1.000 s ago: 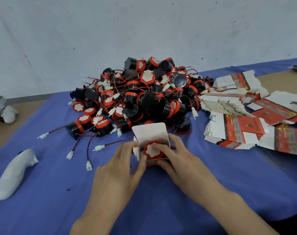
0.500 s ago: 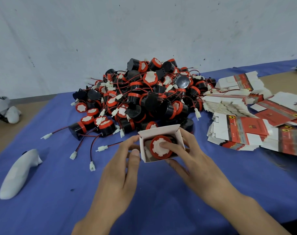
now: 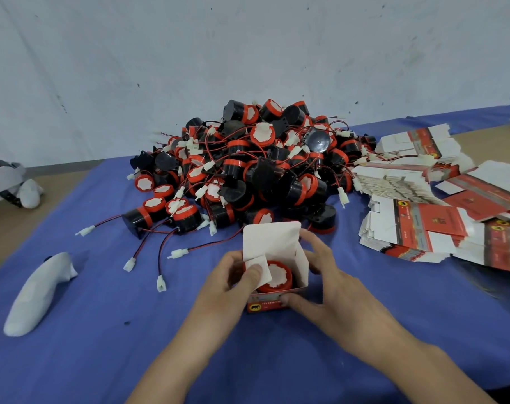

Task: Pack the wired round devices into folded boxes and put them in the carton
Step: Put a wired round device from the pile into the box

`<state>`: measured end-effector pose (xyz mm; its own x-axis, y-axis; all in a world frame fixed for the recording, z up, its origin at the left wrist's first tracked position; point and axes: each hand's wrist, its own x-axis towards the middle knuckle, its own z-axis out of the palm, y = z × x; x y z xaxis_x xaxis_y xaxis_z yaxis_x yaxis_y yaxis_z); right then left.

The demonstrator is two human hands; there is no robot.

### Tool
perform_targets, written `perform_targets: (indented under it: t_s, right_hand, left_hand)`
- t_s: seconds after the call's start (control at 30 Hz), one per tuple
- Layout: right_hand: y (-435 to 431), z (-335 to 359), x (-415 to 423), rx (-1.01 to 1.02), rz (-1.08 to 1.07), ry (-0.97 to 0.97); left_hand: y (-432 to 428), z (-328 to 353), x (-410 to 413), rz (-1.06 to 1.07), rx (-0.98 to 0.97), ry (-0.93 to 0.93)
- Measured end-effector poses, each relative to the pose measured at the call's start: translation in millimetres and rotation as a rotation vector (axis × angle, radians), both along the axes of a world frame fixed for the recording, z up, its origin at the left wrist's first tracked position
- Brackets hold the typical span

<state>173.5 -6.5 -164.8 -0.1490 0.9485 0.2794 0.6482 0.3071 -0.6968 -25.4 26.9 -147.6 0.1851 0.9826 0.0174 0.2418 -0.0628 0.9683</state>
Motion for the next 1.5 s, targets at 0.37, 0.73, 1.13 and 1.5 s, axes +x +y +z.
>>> perform_targets:
  t_s: [0.37,0.73,1.13,1.5]
  right_hand:
    - [4,-3,-2,-0.008,-0.008,0.002]
    - [7,-4,1,-0.043,0.078,0.065]
    - [6,4,3,0.077,0.054,-0.153]
    - [12,-2,5,0.014,0.031,-0.008]
  left_hand:
    - [7,-5,12,0.078,-0.081,-0.043]
    - [13,2,8,0.114,-0.226,-0.263]
    - [12,1,6,0.105,-0.194,-0.285]
    - [15,3,8,0.098,-0.135,-0.165]
